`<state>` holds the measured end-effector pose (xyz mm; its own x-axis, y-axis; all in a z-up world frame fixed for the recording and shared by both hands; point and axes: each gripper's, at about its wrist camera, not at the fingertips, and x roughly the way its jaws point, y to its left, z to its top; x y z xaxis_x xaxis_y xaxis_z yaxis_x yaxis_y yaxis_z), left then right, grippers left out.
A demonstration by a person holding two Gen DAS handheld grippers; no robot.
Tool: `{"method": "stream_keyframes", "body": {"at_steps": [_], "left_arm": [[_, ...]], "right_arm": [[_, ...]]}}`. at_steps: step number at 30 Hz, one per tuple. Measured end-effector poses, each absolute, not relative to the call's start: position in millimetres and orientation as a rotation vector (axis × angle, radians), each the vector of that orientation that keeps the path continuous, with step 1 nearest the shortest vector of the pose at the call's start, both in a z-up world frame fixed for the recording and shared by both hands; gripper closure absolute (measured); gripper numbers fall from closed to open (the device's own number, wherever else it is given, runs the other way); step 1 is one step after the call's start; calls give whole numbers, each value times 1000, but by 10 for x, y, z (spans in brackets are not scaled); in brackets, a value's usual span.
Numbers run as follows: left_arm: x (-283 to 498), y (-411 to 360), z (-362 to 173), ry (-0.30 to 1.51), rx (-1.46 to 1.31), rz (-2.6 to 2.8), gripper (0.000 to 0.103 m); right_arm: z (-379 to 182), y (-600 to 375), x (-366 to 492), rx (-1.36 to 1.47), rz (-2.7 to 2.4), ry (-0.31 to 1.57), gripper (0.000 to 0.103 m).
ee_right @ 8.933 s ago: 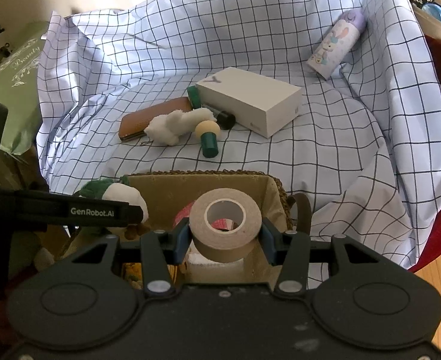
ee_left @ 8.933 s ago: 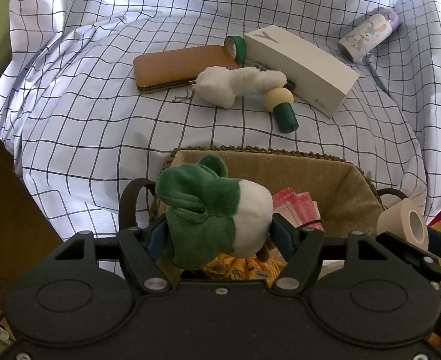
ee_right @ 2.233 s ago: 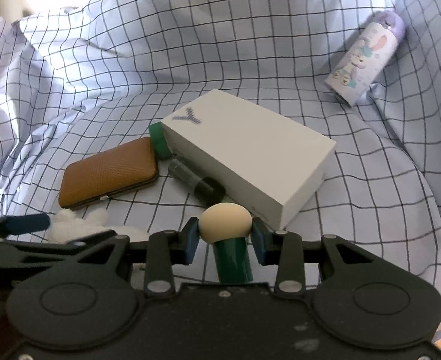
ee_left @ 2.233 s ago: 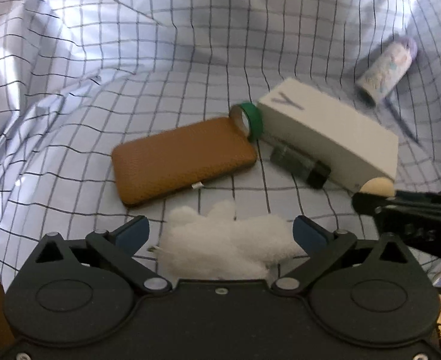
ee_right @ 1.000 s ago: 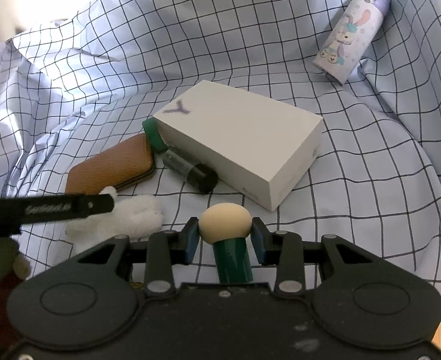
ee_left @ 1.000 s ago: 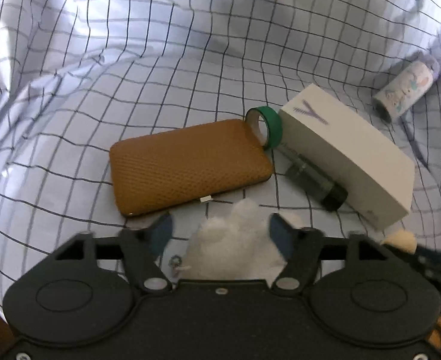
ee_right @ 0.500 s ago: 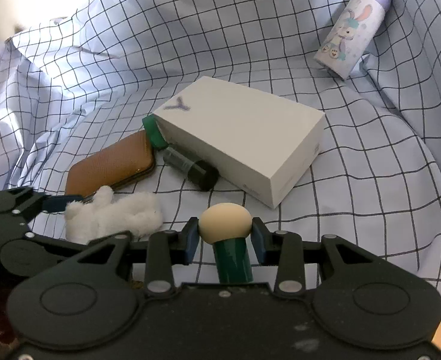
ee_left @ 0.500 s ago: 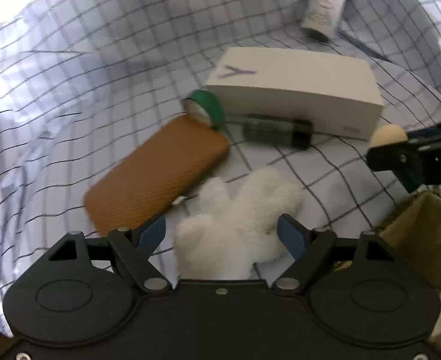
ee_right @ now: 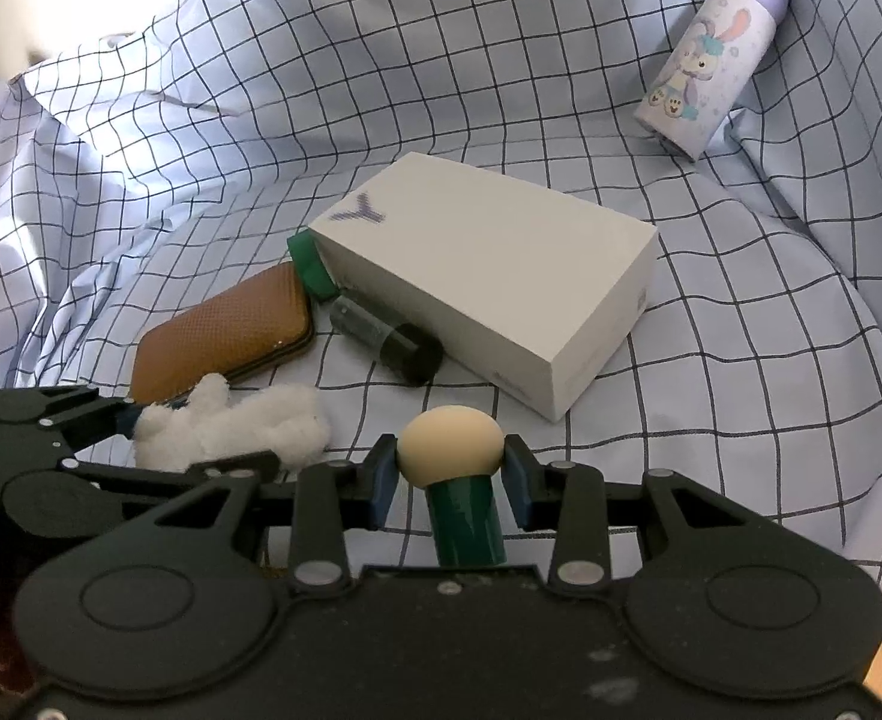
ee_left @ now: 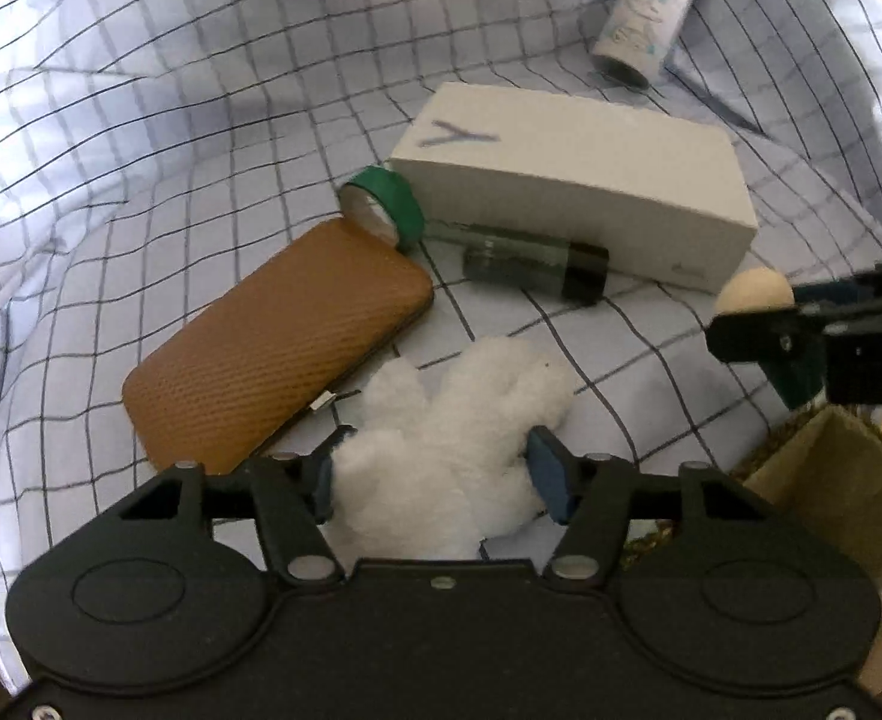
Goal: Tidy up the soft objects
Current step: 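Carry fluffy toy and green stopper to the woven basket with both tools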
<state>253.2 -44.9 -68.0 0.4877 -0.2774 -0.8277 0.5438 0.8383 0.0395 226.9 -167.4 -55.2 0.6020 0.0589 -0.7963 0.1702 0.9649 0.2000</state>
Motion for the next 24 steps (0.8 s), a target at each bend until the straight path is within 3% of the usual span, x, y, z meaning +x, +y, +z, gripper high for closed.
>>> {"method": "stream_keyframes", "body": {"at_steps": [1, 2, 24], "left_arm": [[2526, -434, -654, 933, 297, -497, 57], [2525, -416, -622, 934, 273, -487, 57], [1890, -17, 134, 886, -54, -399, 57]], "right_arm": [[-539, -1674, 2261, 268, -66, 922, 66], [-526, -1675, 2251, 267, -66, 919, 66], [80, -1694, 1538, 279, -62, 778, 66]]}}
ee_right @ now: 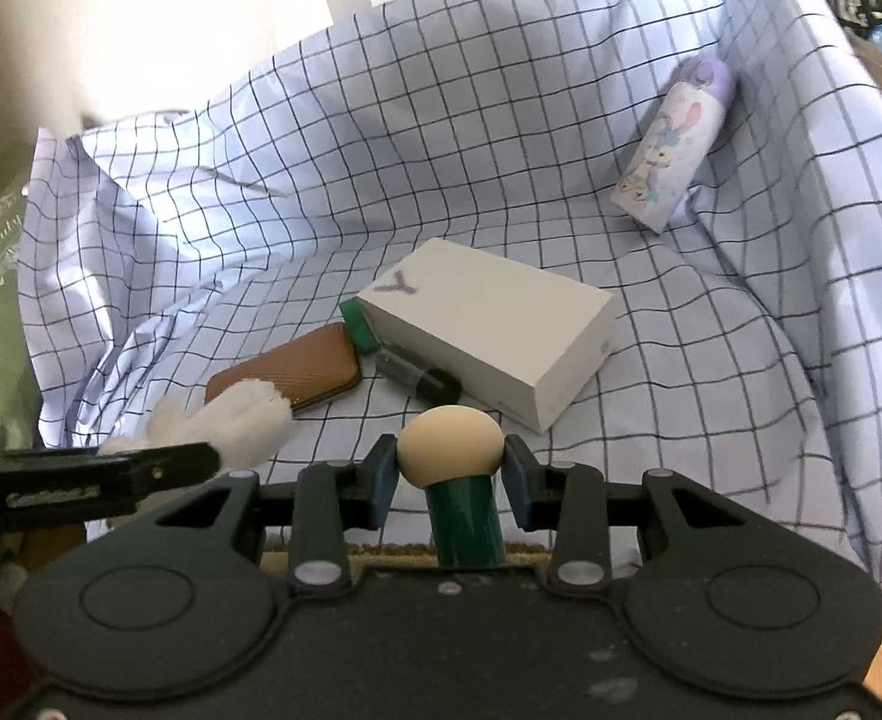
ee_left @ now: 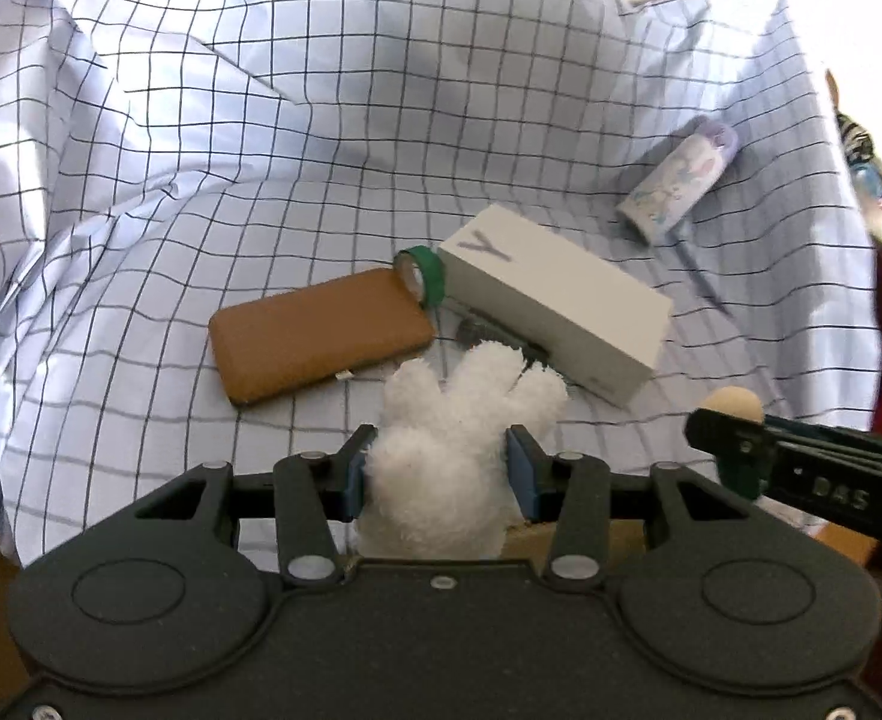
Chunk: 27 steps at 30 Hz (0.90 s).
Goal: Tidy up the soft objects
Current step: 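Carry fluffy toy and green stopper to the woven basket with both tools, then lower fluffy toy into basket with left tool while right tool lowers stopper in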
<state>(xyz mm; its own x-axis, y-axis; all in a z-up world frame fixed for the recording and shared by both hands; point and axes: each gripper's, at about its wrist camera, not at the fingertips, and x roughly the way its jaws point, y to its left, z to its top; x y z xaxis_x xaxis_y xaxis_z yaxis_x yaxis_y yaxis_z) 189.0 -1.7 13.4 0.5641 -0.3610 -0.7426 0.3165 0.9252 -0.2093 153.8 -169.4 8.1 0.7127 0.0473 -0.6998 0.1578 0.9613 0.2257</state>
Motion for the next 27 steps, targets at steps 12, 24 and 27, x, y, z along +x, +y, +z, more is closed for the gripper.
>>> {"method": "stream_keyframes", "body": {"at_steps": [12, 24, 27], "left_arm": [[1378, -95, 117, 960, -80, -491, 56], [1138, -258, -154, 1082, -56, -566, 55], [1098, -292, -190, 1090, -37, -582, 55]], "right_arm": [[202, -1800, 1053, 297, -84, 765, 66], [175, -1792, 941, 287, -77, 796, 66], [151, -1784, 947, 283, -74, 809, 66]]}}
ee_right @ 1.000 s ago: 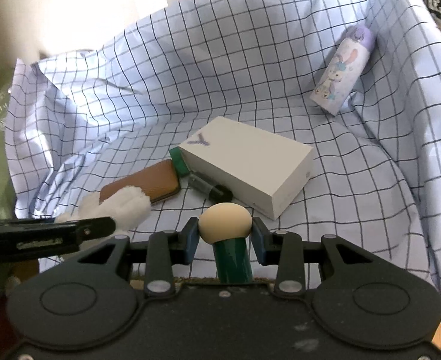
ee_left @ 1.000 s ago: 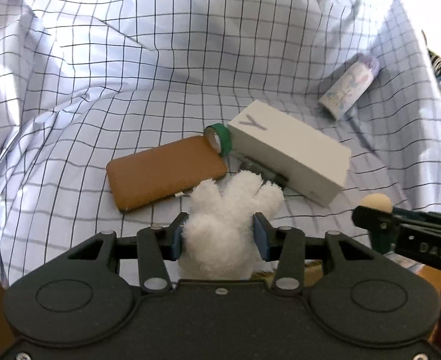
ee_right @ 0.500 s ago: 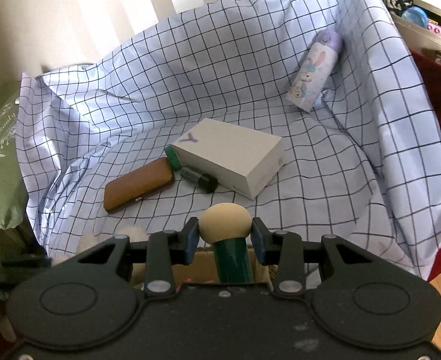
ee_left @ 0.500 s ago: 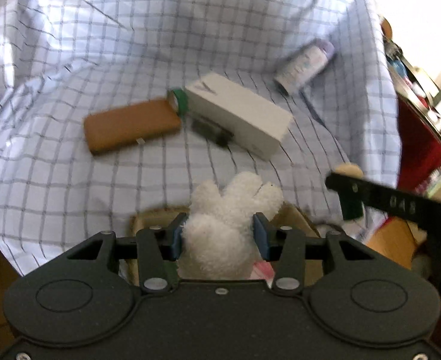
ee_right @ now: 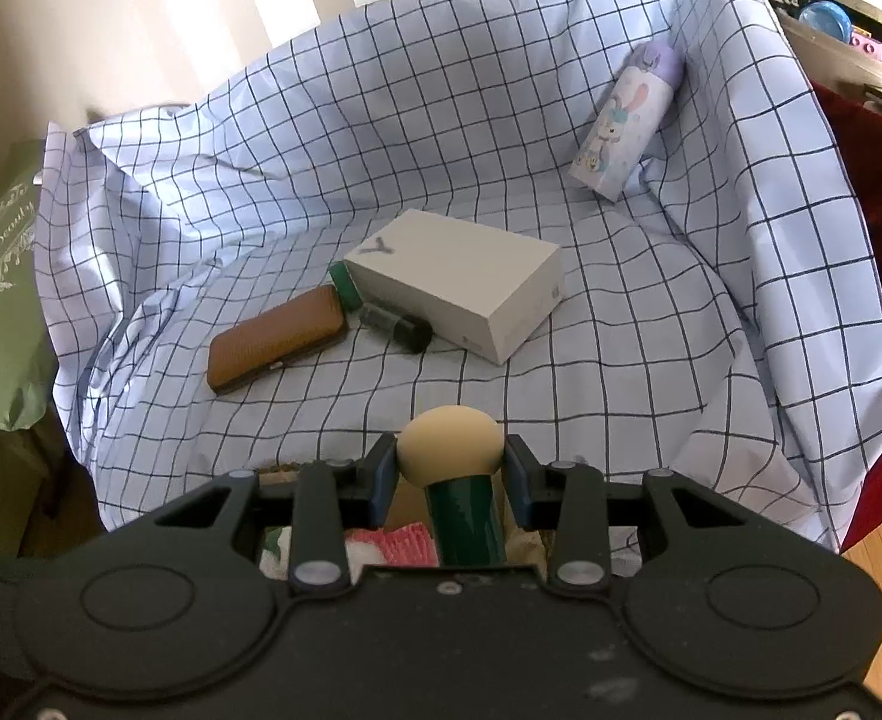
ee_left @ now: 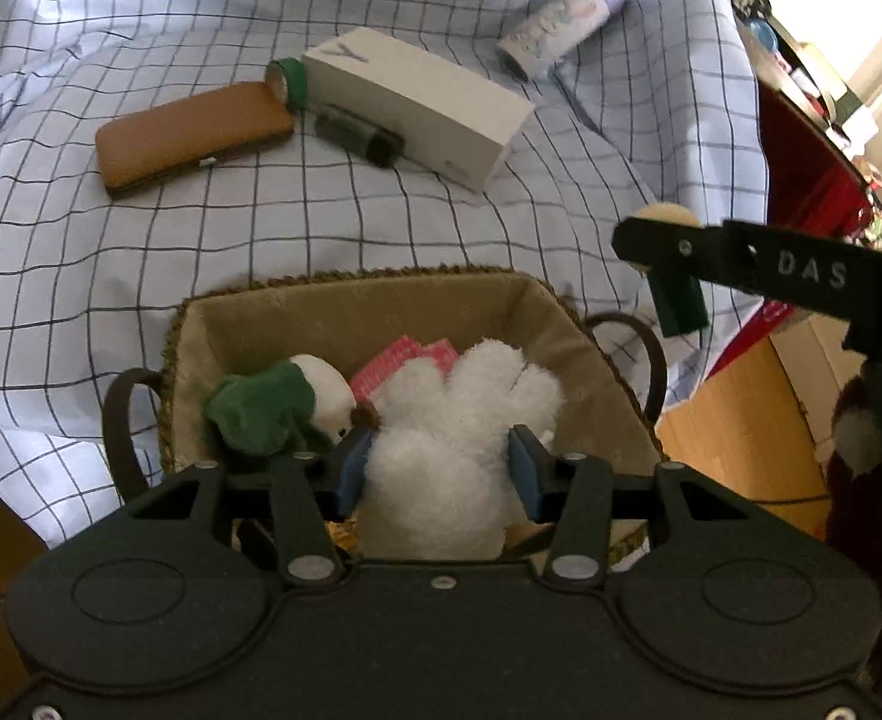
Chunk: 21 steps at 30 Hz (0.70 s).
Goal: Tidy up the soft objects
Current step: 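Lower fluffy toy into basket with left tool while right tool lowers stopper in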
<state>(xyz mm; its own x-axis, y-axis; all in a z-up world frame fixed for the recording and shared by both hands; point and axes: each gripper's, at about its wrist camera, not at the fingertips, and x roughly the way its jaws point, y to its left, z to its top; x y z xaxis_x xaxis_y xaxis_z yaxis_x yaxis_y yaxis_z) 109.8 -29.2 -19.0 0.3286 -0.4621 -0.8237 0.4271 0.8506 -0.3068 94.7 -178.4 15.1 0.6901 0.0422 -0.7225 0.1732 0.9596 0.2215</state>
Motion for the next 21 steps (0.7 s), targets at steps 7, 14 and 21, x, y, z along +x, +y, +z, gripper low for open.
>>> {"method": "stream_keyframes", "body": {"at_steps": [7, 14, 21], "left_arm": [[990, -384, -160, 1035, 63, -585, 36], [1042, -323, -170, 1018, 70, -508, 36], [1090, -257, -195, 1032, 40, -475, 32]], "right_arm": [[118, -1785, 963, 277, -80, 830, 66], [51, -1767, 990, 268, -80, 861, 65], [25, -1766, 1010, 269, -95, 872, 57]]}}
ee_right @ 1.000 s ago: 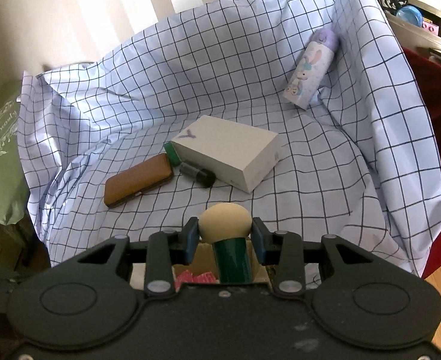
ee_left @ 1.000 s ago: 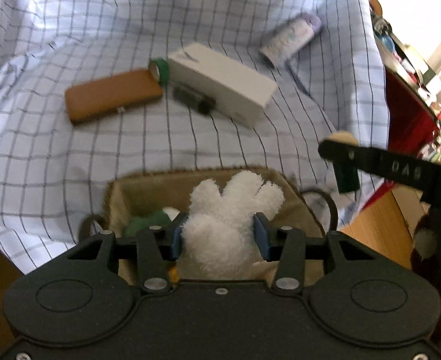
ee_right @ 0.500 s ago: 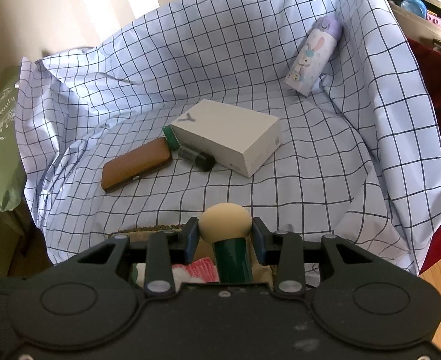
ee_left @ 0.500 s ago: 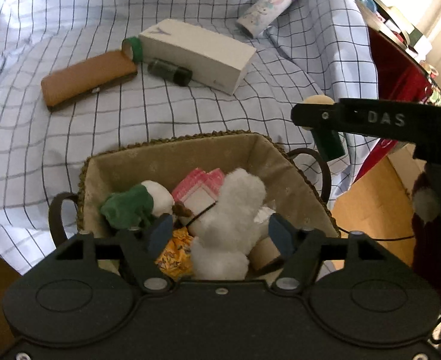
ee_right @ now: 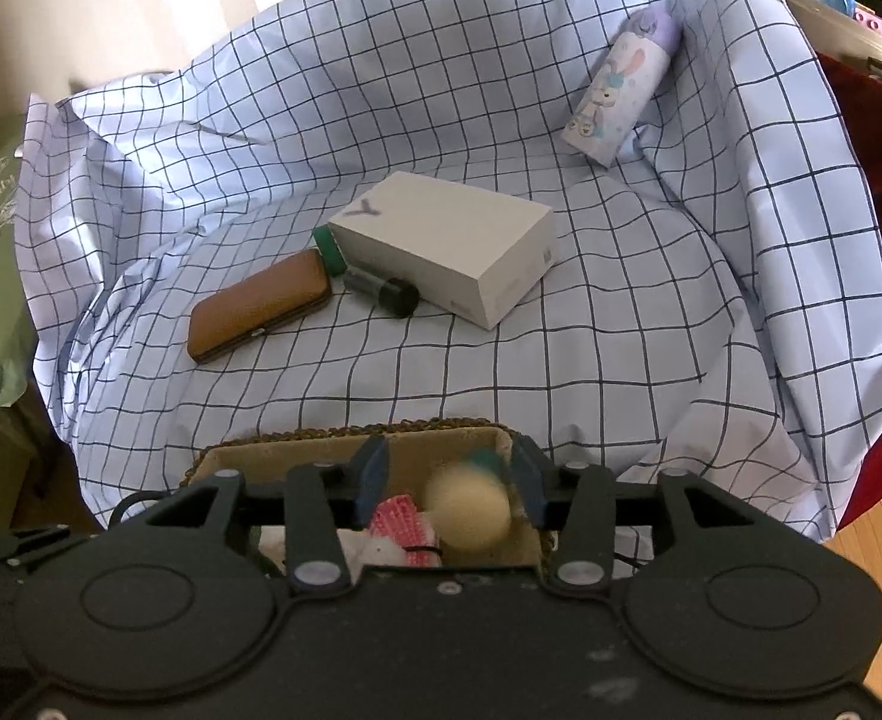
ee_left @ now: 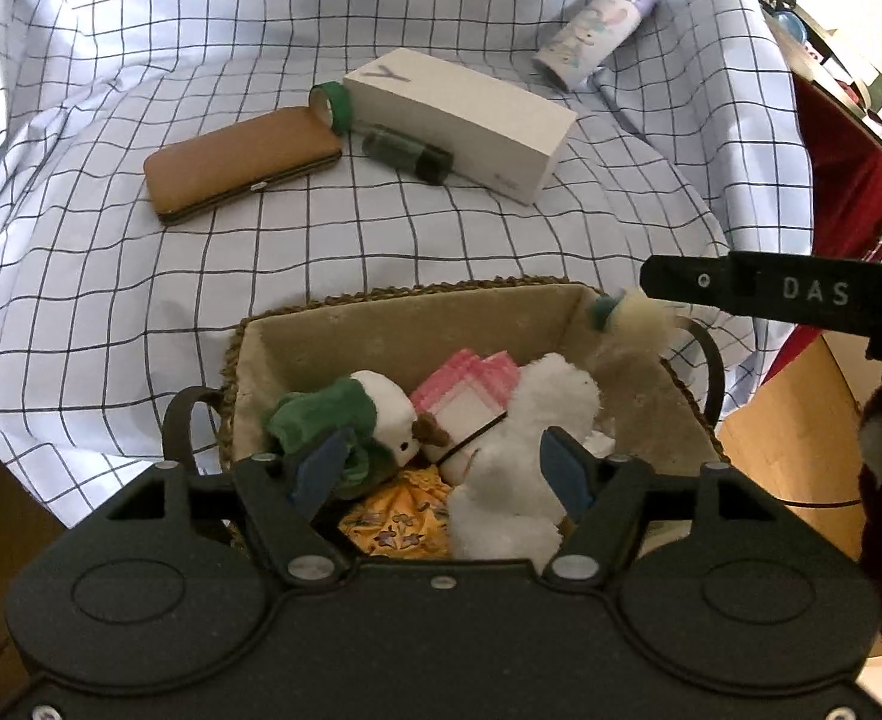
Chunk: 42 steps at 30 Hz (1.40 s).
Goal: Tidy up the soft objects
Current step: 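Lower fluffy toy into basket with left tool while right tool lowers stopper in, then open both tools and withdraw them from the basket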
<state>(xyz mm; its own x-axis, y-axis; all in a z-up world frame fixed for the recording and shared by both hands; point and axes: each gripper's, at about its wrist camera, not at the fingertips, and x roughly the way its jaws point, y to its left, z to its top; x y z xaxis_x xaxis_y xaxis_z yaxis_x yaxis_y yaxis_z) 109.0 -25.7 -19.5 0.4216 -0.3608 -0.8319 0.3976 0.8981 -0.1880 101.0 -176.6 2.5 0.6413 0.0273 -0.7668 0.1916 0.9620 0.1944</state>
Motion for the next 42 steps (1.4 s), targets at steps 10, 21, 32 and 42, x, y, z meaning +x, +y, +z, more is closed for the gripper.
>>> {"method": "stream_keyframes", "body": {"at_steps": [10, 21, 32, 42], "left_arm": [[1102, -259, -224, 1040, 29, -461, 29], [1143, -218, -232, 1048, 20, -436, 28], [1412, -129, -118, 976, 38, -380, 27], [1854, -22, -110, 904, 60, -307, 26]], "right_arm": [[-38, -1759, 1039, 267, -105, 898, 53], [-146, -1736, 1094, 268, -108, 936, 50], [-200, -1689, 1345, 290, -110, 944, 41], [-212, -1552, 1678, 326, -151, 914, 18]]}}
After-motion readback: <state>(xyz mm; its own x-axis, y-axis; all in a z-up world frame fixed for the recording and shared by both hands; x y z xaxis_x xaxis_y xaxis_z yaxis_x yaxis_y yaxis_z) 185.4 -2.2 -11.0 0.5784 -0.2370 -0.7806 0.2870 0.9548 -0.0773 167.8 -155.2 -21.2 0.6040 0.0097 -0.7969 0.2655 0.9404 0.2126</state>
